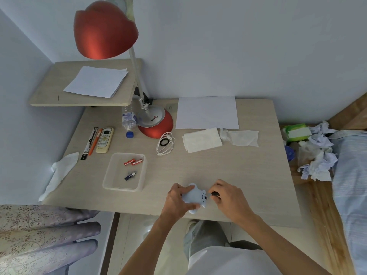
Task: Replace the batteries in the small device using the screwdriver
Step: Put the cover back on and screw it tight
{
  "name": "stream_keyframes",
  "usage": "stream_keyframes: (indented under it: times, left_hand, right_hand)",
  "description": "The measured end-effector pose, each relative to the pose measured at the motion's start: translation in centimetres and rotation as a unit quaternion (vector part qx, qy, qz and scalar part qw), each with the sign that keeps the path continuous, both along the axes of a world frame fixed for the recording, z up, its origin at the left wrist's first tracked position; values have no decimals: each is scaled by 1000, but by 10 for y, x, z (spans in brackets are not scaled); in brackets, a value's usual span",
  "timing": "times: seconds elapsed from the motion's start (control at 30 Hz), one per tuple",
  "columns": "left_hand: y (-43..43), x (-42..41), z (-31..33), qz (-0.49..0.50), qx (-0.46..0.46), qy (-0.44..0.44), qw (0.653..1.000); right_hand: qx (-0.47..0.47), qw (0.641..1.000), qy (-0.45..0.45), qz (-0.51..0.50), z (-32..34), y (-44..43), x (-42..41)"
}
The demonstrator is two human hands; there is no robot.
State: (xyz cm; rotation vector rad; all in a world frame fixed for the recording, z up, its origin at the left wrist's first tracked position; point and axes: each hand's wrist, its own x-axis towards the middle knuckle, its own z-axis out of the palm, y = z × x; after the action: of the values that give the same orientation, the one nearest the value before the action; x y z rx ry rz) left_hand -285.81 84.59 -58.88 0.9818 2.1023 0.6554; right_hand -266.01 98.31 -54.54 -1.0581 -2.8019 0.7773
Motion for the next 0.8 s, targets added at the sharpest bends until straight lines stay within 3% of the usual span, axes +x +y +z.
stream_keyframes:
  times: [0.2, 0.47, 0.8]
  left_hand:
    - [-3, -11, 0, -25, -14, 17, 999]
    - [-6, -21, 0, -53, -16, 27, 998]
    - [-9, -17, 4, -28, -10, 12, 999]
  right_hand:
    - [43, 992, 34, -118, 8, 17, 11]
    - [98, 977, 61, -177, -13, 25, 26]
    - [-6, 957, 6, -291, -59, 46, 30]
